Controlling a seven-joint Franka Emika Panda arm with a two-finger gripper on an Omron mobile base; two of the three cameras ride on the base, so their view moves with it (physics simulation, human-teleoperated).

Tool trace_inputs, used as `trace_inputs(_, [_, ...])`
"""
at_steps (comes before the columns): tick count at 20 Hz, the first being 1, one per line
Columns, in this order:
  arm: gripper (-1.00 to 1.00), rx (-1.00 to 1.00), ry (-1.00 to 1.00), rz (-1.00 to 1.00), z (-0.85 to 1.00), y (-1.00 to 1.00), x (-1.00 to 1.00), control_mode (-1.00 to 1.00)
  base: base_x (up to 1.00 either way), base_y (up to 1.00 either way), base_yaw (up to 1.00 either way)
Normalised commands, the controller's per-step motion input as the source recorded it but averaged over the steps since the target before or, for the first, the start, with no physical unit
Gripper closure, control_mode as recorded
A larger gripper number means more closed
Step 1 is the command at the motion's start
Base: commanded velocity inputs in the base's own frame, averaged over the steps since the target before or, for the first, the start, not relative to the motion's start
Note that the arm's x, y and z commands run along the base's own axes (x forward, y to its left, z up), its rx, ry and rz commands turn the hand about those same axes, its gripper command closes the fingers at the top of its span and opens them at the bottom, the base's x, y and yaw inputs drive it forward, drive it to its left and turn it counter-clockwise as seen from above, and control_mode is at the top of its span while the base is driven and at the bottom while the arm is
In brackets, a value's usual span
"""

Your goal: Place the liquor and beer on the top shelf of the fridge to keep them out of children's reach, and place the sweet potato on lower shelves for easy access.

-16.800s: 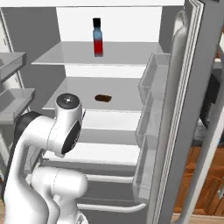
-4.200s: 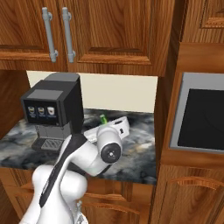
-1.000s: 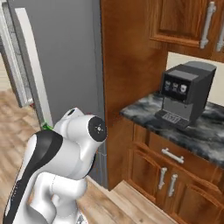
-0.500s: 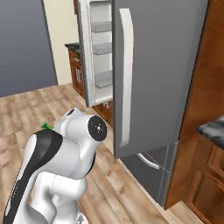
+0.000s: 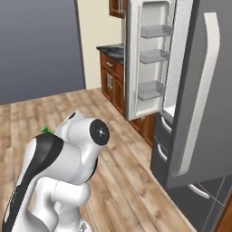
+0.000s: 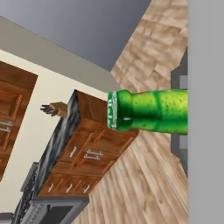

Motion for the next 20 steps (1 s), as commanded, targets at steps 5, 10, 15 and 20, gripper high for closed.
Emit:
trace_inputs(5, [1.00, 0.00, 0.00, 0.00, 0.00, 0.00, 0.00, 1.00, 0.52, 0.00, -0.23])
trace_inputs(10, [1.00, 0.00, 0.00, 0.00, 0.00, 0.00, 0.00, 1.00, 0.38, 0.03, -0.40])
trace_inputs(15, [1.00, 0.00, 0.00, 0.00, 0.00, 0.00, 0.00, 1.00, 0.46, 0.14, -0.50])
trace_inputs(20, [1.00, 0.00, 0.00, 0.00, 0.00, 0.00, 0.00, 1.00, 0.49, 0.37, -0.54])
